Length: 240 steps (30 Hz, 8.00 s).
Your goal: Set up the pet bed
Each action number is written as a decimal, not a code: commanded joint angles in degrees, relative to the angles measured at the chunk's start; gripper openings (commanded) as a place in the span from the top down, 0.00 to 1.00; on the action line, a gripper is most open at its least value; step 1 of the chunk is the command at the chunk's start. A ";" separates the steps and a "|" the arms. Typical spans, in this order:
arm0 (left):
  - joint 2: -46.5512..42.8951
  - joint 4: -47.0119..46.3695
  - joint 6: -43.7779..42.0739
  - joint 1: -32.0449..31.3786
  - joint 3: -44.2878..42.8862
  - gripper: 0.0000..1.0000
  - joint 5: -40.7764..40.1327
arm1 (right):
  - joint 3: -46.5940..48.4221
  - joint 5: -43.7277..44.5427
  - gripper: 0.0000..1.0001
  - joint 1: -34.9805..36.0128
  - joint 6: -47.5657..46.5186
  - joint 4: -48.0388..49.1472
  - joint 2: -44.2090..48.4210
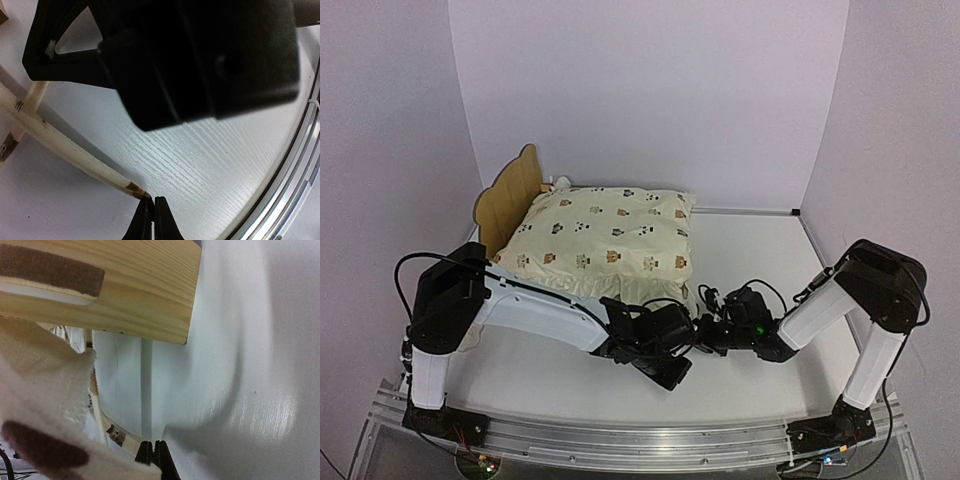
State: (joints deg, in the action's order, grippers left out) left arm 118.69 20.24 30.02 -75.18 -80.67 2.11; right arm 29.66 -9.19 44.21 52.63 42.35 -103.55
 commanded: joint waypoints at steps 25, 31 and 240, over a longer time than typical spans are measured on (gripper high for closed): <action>-15.37 18.02 7.66 -0.19 3.13 0.33 -17.52 | -5.43 -1.57 0.72 0.46 0.01 16.23 -2.76; -14.71 19.40 12.17 3.45 5.70 0.40 -20.41 | -7.16 -0.82 0.59 0.46 -1.93 13.58 1.27; 6.56 -26.62 -8.75 10.49 -3.89 1.00 -6.84 | -4.32 26.95 0.73 -1.59 -26.94 -35.62 33.82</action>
State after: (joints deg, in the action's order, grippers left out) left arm 125.05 -3.98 22.26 -65.01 -85.18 -5.04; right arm 22.56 13.53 43.71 29.25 9.25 -64.80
